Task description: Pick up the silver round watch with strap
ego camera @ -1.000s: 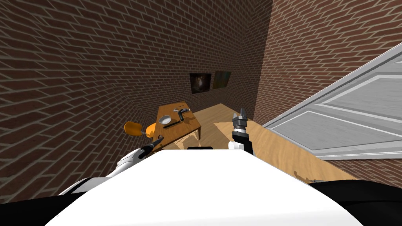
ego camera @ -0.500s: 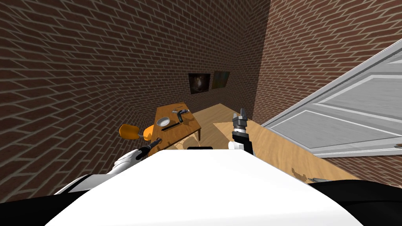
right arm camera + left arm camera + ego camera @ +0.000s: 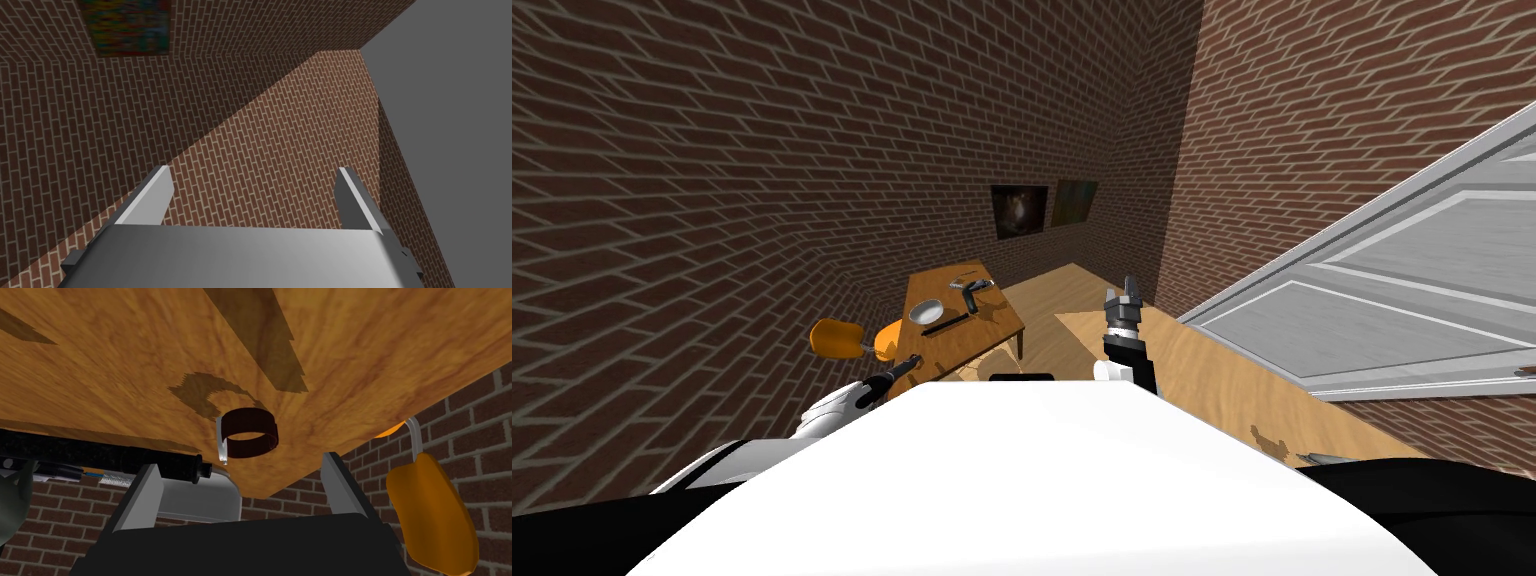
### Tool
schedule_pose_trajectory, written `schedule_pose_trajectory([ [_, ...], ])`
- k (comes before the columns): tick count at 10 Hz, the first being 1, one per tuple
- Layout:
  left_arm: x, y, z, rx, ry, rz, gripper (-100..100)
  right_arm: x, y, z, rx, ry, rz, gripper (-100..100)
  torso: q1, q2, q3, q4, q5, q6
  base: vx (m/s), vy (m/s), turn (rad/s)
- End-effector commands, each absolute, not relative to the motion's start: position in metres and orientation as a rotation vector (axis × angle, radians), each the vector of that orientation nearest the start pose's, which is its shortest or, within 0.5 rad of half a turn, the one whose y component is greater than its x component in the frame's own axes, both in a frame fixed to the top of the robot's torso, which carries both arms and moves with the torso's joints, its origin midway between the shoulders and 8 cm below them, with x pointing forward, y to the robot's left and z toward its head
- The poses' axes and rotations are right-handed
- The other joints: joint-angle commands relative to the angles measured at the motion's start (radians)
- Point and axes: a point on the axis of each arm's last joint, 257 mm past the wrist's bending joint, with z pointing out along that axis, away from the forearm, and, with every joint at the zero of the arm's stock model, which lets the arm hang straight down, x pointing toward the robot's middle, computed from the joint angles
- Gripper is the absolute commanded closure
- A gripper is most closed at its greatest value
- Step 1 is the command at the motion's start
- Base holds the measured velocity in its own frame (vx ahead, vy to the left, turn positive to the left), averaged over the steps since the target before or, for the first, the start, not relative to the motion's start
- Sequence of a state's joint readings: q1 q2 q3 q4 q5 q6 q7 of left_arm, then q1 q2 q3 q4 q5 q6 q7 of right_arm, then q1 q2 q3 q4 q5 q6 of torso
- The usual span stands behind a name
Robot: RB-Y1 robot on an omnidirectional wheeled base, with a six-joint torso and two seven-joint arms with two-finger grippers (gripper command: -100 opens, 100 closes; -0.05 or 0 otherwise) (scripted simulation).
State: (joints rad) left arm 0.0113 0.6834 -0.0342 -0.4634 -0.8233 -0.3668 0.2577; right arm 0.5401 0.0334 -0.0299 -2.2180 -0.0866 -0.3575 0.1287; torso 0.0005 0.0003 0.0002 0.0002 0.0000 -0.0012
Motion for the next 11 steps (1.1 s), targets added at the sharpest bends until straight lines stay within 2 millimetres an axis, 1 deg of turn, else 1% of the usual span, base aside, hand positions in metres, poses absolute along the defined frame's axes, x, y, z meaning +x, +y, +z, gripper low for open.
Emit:
schedule_pose_trajectory([
  [1, 0.280, 0.602, -0.518, -0.749, 2.280, 0.061, -100, 0.366, -0.314, -0.047, 0.871, 0.734, 1.138, 0, 0.000, 0.000, 0.000, 0.000, 0.000, 0.000, 0.001, 0.039, 0.035],
  [2, 0.283, 0.602, -0.516, -0.763, 2.263, 0.052, -100, 0.366, -0.314, -0.047, 0.871, 0.734, 1.138, 0, 0.002, 0.000, 0.000, 0.000, 0.000, 0.000, -0.002, 0.056, 0.017],
  [3, 0.291, 0.593, -0.516, -0.723, 2.264, 0.066, -100, 0.366, -0.314, -0.047, 0.871, 0.734, 1.138, 0, 0.003, 0.001, 0.000, 0.000, 0.001, 0.000, -0.003, 0.076, 0.035],
  [5, 0.293, 0.595, -0.514, -0.743, 2.244, 0.065, -100, 0.366, -0.314, -0.047, 0.871, 0.734, 1.138, 0, 0.004, 0.001, 0.000, 0.000, 0.001, 0.000, -0.004, 0.046, 0.003],
  [6, 0.299, 0.587, -0.515, -0.710, 2.249, 0.084, -100, 0.366, -0.314, -0.047, 0.871, 0.734, 1.138, 0, 0.002, 0.001, 0.000, 0.000, 0.001, 0.000, 0.003, 0.045, 0.035],
  [8, 0.302, 0.587, -0.512, -0.729, 2.231, 0.074, -100, 0.366, -0.314, -0.047, 0.871, 0.734, 1.138, 0, 0.003, 0.000, 0.000, 0.000, 0.001, 0.000, -0.002, 0.035, 0.008],
  [9, 0.306, 0.577, -0.515, -0.697, 2.241, 0.091, -100, 0.366, -0.314, -0.047, 0.871, 0.734, 1.138, 0, 0.002, 0.001, 0.000, 0.000, 0.000, 0.000, -0.009, 0.042, 0.030],
  [10, 0.310, 0.576, -0.513, -0.713, 2.226, 0.081, -100, 0.366, -0.314, -0.047, 0.871, 0.734, 1.138, 0, 0.002, 0.001, 0.001, 0.000, 0.001, 0.000, -0.008, 0.050, 0.017],
  [11, 0.306, 0.567, -0.520, -0.677, 2.254, 0.098, -100, 0.366, -0.314, -0.047, 0.871, 0.734, 1.138, 0, 0.003, 0.001, 0.001, 0.000, 0.001, 0.000, -0.003, 0.069, 0.039],
])
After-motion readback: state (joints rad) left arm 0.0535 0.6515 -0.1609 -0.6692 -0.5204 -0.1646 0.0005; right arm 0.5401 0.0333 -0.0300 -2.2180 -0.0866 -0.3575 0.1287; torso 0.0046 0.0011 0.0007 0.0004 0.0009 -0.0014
